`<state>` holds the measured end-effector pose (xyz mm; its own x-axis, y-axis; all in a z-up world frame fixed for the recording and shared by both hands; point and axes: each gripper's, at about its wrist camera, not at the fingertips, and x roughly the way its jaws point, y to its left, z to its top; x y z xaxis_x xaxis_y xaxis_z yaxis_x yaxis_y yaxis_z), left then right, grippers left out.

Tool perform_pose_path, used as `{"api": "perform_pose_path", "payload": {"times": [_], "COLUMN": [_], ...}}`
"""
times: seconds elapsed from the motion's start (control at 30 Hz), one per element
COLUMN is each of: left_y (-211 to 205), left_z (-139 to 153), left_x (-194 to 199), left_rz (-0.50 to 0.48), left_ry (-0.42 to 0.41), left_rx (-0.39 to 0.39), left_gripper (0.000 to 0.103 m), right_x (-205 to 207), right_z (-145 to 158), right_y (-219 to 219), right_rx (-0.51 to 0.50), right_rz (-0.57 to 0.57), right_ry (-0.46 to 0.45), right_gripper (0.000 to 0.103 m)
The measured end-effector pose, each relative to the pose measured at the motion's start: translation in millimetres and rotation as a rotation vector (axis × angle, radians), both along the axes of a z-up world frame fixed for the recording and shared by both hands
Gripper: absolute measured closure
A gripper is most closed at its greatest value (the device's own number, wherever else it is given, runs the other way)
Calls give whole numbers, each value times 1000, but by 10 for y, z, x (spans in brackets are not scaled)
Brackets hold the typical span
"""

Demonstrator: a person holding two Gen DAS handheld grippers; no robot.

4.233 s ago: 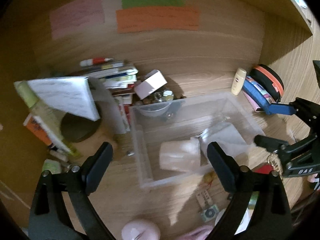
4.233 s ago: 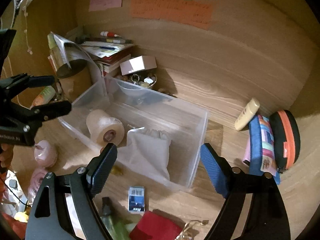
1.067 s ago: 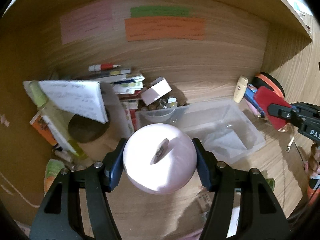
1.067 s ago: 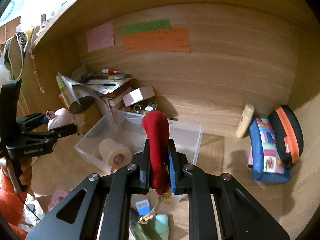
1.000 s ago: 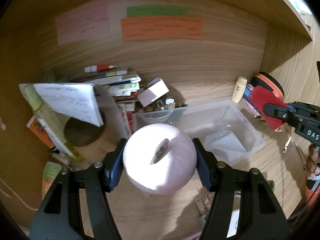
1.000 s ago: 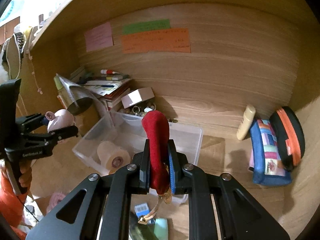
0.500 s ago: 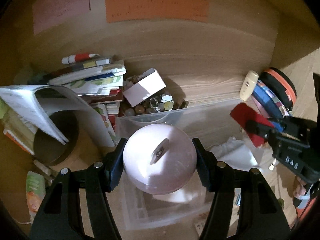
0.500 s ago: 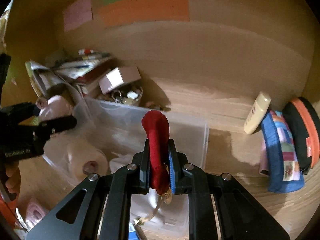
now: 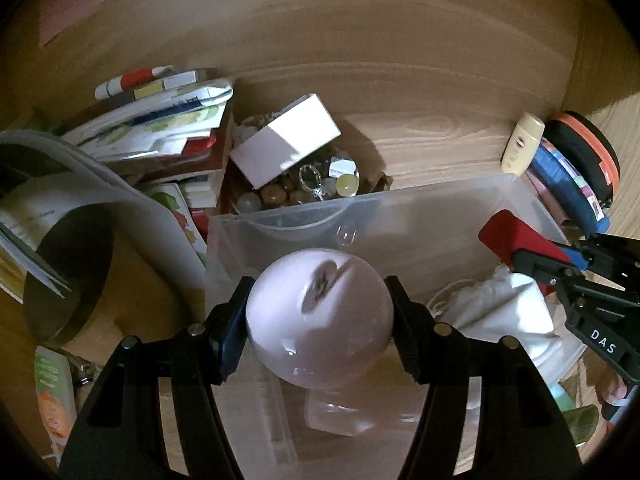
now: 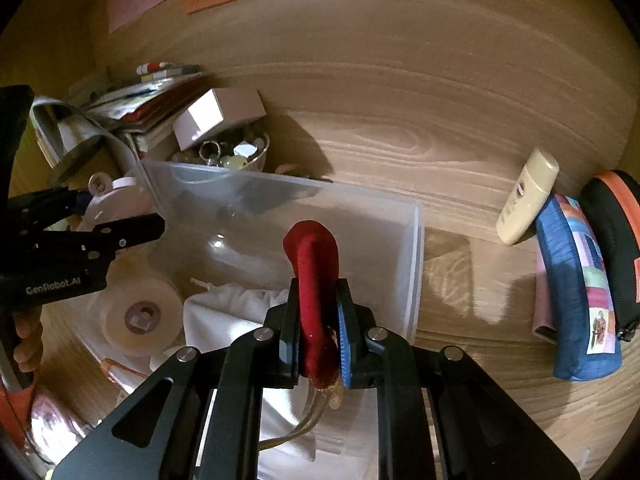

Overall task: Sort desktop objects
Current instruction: 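Carry the pink container and red pouch into the clear box and release, then move both grippers back to the white lid container and green bottle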

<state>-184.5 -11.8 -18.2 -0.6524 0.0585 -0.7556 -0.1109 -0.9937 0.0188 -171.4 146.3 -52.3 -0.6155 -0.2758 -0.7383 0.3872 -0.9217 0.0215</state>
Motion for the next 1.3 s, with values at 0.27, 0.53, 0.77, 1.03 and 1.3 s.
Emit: {"api": "perform_pose_path", "payload": {"times": [0.27, 0.53, 0.77, 1.03, 1.3], "left_y": [33, 10, 93, 57, 16], "left_z": [-42, -8, 133, 378, 629], "left_x": [12, 45, 150, 430, 867], "left_rz": [-19, -15, -19, -1, -8], "left_ry": [-5, 2, 61, 137, 189], "left_rx": [-27, -27, -49, -56, -53], "left_gripper": [40, 39, 30, 15, 13], "right_x": [4, 61, 212, 417, 812], "right_z": [-47, 5, 195, 389, 586], "right_y": [-36, -51, -85, -140, -133], "right_rx": [35, 50, 48, 75, 46], "right_rz": [0, -7, 3, 6, 48], "right_ry": [13, 47, 136, 201, 248], "right_gripper": [87, 62, 48, 33, 28]}}
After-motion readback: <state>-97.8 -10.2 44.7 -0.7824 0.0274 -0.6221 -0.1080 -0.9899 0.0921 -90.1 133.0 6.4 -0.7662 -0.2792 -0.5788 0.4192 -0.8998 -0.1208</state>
